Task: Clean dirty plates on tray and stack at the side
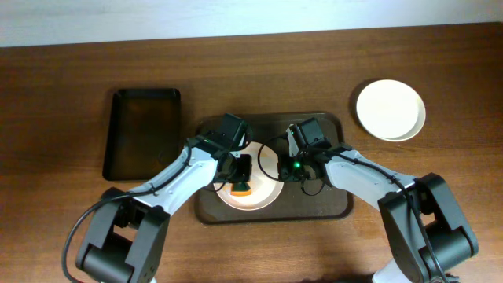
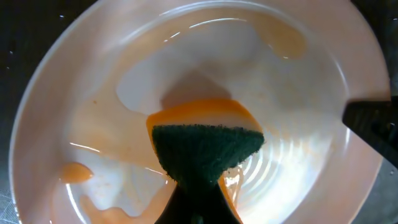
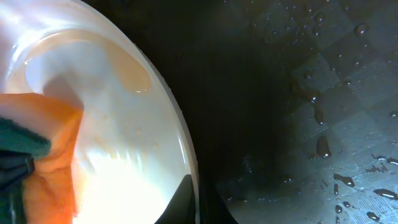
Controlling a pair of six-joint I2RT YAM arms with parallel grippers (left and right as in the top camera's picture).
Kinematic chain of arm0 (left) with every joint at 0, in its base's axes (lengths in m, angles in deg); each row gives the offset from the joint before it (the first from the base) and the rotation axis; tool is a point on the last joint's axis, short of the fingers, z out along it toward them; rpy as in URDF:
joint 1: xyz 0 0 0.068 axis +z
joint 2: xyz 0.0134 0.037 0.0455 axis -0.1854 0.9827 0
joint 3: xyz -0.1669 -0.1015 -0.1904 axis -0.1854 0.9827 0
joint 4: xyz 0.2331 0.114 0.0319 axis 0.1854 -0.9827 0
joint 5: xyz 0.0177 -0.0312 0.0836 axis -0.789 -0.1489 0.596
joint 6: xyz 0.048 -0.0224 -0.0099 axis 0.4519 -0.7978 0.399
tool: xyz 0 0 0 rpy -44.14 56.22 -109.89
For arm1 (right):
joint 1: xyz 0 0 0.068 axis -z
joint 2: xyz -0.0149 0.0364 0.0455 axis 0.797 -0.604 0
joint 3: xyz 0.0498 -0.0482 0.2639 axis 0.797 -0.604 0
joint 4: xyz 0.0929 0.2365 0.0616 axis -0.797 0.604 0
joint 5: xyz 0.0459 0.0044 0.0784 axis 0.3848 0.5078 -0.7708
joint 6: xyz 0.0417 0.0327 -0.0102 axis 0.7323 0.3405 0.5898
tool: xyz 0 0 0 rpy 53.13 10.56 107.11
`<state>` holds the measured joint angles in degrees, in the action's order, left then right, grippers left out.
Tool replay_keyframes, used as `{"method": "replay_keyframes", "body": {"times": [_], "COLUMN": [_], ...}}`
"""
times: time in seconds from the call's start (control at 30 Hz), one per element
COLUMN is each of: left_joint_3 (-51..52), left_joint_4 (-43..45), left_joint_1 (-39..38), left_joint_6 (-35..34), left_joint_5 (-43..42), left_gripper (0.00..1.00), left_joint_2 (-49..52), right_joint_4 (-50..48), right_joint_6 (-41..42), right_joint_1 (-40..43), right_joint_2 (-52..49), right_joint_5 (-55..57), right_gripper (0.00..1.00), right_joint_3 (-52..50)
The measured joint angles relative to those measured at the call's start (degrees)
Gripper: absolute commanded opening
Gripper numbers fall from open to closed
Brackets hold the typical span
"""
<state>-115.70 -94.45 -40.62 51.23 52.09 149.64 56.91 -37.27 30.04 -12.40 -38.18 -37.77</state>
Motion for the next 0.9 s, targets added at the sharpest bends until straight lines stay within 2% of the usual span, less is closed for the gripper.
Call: {"method": "replay_keyframes", "body": {"times": [0.2,0.3,0.37,0.57,0.67,0.73,0.77,0.9], "left_joint_3": [-0.7,-2.1,-2.5,-9.7,-15.3,-17.2,-17.6,-19.0], "left_joint_4": [-0.2,-0.8,-0.9,-15.8,-23.8,-24.7,-24.5,-24.4], "left_joint_1": [-0.5,-1.6,-1.6,-2.1,-0.4,0.2,0.2,3.9], "left_joint_6": [-0.5,-2.1,-2.6,-3.4,-9.0,-11.6,-12.8,-12.6], "left_joint_5": [4.7,11.2,18.4,35.2,42.0,41.7,40.2,34.4], "left_gripper": [0.0,0.0,0.0,0.0,0.0,0.0,0.0,0.0], "left_joint_2": [2.9,4.0,4.3,7.0,6.8,4.1,-0.3,-10.5], "right_joint_4": [0.0,0.4,2.0,6.8,11.3,15.5,16.6,29.1], "right_joint_6": [0.0,0.0,0.0,0.0,0.0,-0.7,-1.3,-4.2], "right_joint_1": [0.0,0.0,0.0,-0.9,-0.1,0.0,0.0,0.0], "right_joint_2": [0.0,0.0,0.0,-0.2,-0.2,-0.4,-0.4,-0.1], "right_joint_5": [0.0,0.0,0.0,-1.0,2.2,4.3,4.7,12.5], "right_gripper": [0.04,0.04,0.04,0.04,0.04,0.04,0.04,0.04], "right_joint_3": [0.0,0.1,0.8,4.8,6.1,9.0,10.5,24.9]}}
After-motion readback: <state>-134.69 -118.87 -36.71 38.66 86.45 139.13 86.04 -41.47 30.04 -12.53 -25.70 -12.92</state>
